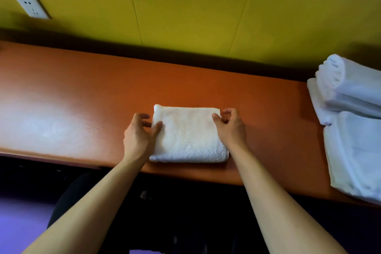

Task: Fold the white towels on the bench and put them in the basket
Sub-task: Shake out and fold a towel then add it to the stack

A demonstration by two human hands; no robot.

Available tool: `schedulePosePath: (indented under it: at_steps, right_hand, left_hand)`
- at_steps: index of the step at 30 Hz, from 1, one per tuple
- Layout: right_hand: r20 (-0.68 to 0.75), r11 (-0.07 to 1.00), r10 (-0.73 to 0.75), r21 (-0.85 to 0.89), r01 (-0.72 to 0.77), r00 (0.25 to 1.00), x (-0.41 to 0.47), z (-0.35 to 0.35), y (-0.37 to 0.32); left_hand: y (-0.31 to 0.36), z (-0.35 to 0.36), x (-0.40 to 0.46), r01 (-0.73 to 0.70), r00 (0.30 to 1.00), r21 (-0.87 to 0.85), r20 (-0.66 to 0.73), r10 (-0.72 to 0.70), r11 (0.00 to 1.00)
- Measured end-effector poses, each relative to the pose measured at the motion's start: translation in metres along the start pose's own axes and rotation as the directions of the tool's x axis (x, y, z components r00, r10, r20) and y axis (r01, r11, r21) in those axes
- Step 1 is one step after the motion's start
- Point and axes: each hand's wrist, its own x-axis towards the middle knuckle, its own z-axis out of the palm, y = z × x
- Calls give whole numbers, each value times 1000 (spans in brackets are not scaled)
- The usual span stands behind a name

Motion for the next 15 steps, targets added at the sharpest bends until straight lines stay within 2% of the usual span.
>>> schedulePosePath:
  at_steps: [4,7,9,11,13,15]
  right_hand:
    - [-106,990,66,-116,-79,992,-23,-10,14]
    - [-75,967,120,-215,-134,990,-43,-10,22]
    - [-23,963,159,-215,-161,987,-53,-6,21]
    - [28,955,282,-107,-278,959,-55,-5,19]
    - [84,901,423,65,-428,902,-56,-6,19]
    - [147,839,492,181,-512,858,-57,-12,18]
  left_hand:
    - [-18,-7,7,131,991,-134,10,-130,982]
    - [-23,-7,-7,163,978,-73,143,-152,984]
    - [-23,-3,-20,165,969,-26,189,-157,986]
    - [-22,0,-26,200,963,-67,198,-183,978]
    - [-19,-2,-28,256,953,-124,196,-229,959]
    - [-14,-4,-28,332,931,-182,221,-291,925]
